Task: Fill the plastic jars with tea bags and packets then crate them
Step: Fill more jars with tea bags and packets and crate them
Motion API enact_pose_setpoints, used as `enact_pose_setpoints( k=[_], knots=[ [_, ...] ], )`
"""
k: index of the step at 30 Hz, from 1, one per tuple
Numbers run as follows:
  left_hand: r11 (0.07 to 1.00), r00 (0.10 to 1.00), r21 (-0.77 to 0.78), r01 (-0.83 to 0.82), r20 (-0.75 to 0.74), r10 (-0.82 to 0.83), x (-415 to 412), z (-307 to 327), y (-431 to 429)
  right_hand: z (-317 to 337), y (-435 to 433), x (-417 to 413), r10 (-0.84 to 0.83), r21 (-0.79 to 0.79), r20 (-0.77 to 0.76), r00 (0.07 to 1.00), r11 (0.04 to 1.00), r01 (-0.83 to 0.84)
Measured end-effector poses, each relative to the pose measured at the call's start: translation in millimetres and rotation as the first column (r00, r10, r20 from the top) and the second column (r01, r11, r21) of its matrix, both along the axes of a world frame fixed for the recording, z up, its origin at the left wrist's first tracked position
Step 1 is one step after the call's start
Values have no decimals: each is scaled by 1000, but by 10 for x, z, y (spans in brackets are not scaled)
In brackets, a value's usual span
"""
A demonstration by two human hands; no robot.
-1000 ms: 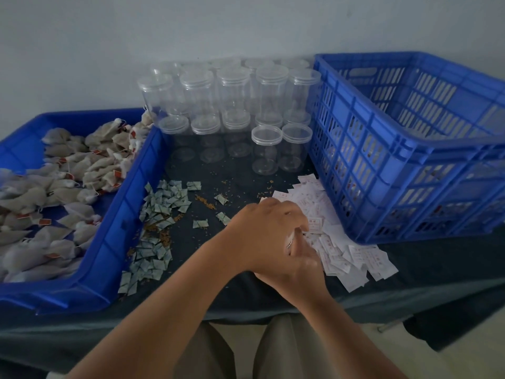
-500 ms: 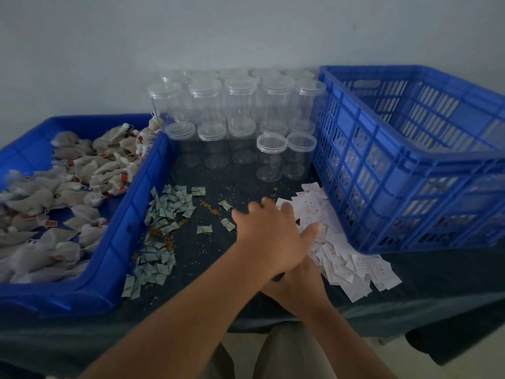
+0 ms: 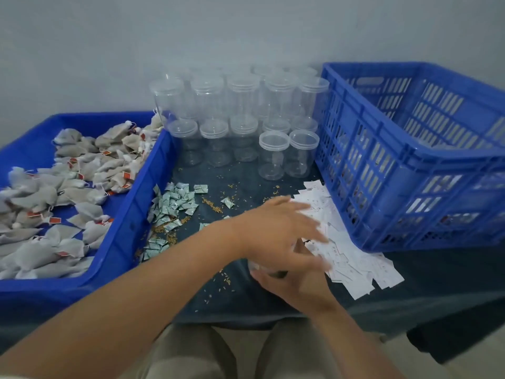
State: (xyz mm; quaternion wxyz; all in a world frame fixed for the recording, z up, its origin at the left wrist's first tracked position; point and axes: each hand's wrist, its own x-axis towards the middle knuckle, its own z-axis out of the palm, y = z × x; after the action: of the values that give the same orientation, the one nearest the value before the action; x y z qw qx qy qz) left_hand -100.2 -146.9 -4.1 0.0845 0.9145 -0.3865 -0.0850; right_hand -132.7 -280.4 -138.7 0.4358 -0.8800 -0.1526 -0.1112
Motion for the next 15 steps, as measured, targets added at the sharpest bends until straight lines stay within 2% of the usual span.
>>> enact_pose_setpoints(
  k=[2, 4, 6, 8, 11, 13, 15],
  knots=[
    [958, 957, -16, -286, 39, 287, -81, 7, -107, 9, 29, -25, -32, -64, 18, 999, 997, 33],
    [819, 823, 84, -567, 86, 561, -128, -21, -223, -16, 50, -15, -43, -120, -31, 999, 992, 39],
    [746, 758, 149, -649, 51, 650, -129, -87, -286, -47, 45, 10, -38, -136, -83, 996, 990, 26],
    [803, 811, 117, -584, 66, 581, -104, -162, -261, -67, 28, 21, -36, -130, -114, 993, 991, 21],
    [935, 932, 79, -345, 149, 331, -24, -192, -108, -66, 20, 51, -61, -130, -120, 991, 990, 45],
    [981, 978, 66, -185, 107, 177, 37, -178, 23, -53, 4, 92, -45, -112, -159, 986, 993, 28],
    [995, 995, 16, -103, 0, 103, 81, -126, 150, -60, -9, 124, 43, -60, -199, 979, 997, -56]
  ],
)
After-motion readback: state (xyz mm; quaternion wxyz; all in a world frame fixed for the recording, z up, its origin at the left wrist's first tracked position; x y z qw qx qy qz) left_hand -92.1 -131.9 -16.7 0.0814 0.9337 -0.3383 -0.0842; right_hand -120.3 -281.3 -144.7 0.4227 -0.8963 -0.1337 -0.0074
